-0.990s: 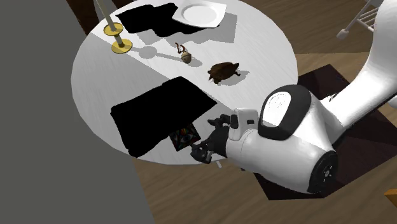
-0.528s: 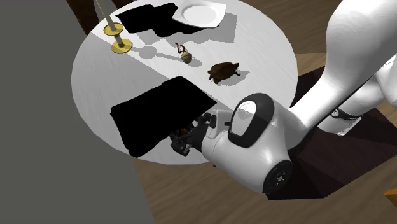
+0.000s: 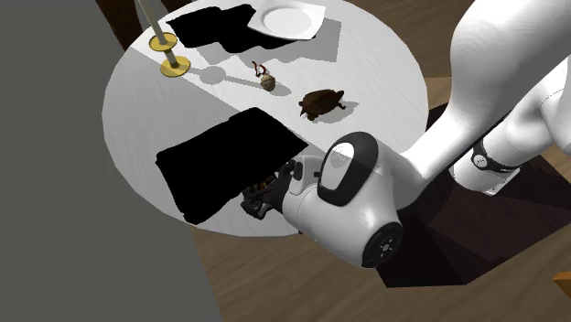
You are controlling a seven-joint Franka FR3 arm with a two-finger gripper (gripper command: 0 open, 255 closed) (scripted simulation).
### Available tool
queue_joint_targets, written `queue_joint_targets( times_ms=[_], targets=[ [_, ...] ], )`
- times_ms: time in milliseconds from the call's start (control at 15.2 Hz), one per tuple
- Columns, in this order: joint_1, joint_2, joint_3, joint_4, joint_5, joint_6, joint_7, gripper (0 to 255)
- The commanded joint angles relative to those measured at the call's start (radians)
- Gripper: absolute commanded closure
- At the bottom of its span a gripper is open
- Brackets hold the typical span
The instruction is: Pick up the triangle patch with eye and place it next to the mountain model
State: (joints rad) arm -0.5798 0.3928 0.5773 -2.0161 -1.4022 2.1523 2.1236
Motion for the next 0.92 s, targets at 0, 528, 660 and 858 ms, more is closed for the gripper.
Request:
queue_joint_targets(
  times_ms=[0, 528, 660, 858],
  targets=[
    [0.0, 0.0, 0.0, 0.0, 0.0, 0.0, 0.0, 0],
    [0.0, 0.001, 0.0, 0.001, 0.0, 0.0, 0.0, 255],
    [0.0, 0.001, 0.0, 0.001, 0.0, 0.0, 0.0, 255],
    [-0.003, -0.01, 0.003, 0.0, 0.01, 0.0, -0.01, 255]
  ],
)
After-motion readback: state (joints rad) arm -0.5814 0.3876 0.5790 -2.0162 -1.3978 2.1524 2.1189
